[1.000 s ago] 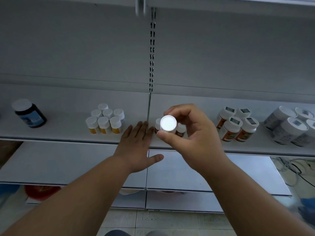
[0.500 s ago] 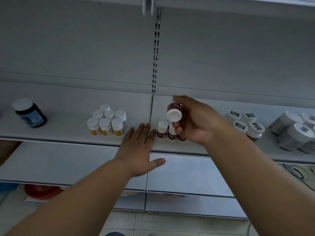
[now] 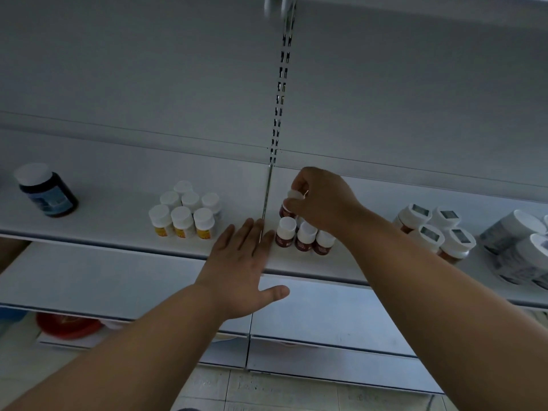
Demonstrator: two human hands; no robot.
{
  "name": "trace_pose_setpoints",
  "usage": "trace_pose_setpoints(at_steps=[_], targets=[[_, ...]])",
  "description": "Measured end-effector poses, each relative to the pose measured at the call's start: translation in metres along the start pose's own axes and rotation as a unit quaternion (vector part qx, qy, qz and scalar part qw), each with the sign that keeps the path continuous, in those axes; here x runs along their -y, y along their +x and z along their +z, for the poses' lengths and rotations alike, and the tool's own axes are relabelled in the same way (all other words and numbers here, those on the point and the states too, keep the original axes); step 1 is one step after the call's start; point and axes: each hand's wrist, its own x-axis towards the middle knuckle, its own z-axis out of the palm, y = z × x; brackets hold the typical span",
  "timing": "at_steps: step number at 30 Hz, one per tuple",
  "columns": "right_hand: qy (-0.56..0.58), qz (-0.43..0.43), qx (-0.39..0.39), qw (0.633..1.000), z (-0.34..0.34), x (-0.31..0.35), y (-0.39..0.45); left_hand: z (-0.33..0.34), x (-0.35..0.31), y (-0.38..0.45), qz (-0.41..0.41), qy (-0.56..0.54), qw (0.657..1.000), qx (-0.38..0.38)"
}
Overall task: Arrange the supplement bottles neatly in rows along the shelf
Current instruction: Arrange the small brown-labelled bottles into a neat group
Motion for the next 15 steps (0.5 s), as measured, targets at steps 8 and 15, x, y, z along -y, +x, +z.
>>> trace_pose_setpoints(at_steps=[8,15], targets=[[-0.047,-0.009,0.075,0.996,0.002,-0.011,0.005,0.0,0.0,0.0,-0.004,0.009,1.0,0.017],[-0.069,-0.015,0.106,0.992,-0.005,-0.024,0.0,0.002,0.001,0.001,-0.003,0.005,1.0,0.009]])
